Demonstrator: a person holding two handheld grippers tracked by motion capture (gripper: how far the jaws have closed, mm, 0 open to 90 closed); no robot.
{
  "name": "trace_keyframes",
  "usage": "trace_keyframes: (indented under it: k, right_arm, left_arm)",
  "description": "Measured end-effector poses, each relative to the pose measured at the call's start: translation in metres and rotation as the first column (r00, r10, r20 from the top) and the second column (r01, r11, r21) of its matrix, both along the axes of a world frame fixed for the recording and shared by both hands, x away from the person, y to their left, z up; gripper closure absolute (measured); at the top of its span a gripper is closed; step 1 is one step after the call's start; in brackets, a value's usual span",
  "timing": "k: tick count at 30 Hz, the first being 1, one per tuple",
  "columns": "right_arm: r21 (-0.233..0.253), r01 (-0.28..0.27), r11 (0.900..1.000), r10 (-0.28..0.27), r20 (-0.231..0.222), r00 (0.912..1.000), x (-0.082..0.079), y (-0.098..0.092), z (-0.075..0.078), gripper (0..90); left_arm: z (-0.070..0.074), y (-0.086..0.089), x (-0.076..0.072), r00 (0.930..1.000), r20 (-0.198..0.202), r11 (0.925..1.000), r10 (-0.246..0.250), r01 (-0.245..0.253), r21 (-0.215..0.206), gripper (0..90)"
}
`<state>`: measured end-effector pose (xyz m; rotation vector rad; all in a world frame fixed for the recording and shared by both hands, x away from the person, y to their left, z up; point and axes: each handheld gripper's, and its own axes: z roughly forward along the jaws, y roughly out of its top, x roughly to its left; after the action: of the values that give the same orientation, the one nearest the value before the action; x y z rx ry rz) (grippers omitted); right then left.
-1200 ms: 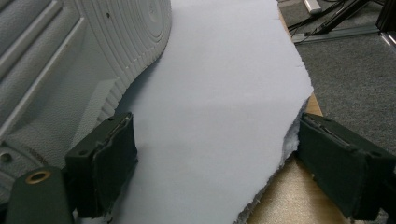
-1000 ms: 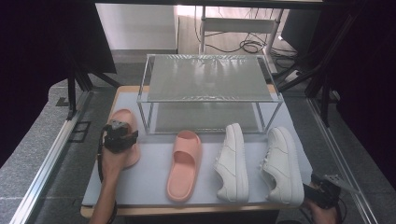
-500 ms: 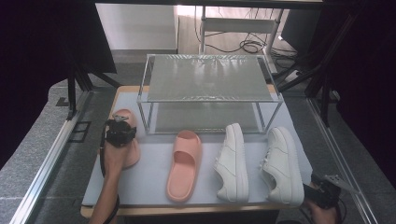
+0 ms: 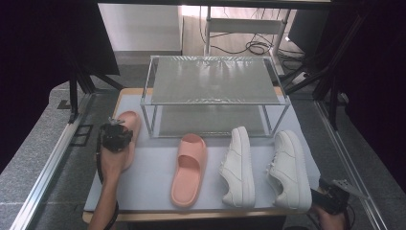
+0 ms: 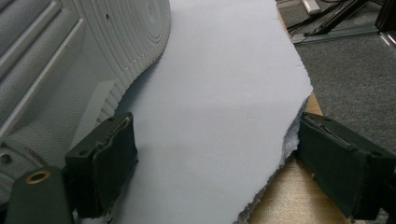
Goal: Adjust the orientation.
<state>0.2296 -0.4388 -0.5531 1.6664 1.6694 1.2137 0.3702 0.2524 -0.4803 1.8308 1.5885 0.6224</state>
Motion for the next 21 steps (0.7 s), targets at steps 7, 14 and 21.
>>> trace_keyframes:
  k: [7, 14, 21]
  right_arm:
    - [0.0, 0.001, 1.0, -0.001, 0.0, 1.0, 0.0, 0.0, 0.0, 12.7]
    - [0.0, 0.001, 1.0, -0.001, 0.001, 1.0, 0.0, 0.0, 0.0, 12.6]
    - [0.001, 0.001, 1.0, -0.001, 0.002, 1.0, 0.0, 0.0, 0.0, 12.5]
  left_arm:
    - [0.007, 0.007, -0.014, 0.9998, 0.013, 0.9999, -0.016, 0.017, -0.004, 85.7]
    - [0.013, 0.006, -0.036, 0.9983, 0.029, 0.9987, -0.051, 0.051, 0.003, 85.7]
    - [0.018, 0.004, -0.054, 0.9949, 0.031, 0.9952, -0.096, 0.095, 0.021, 85.8]
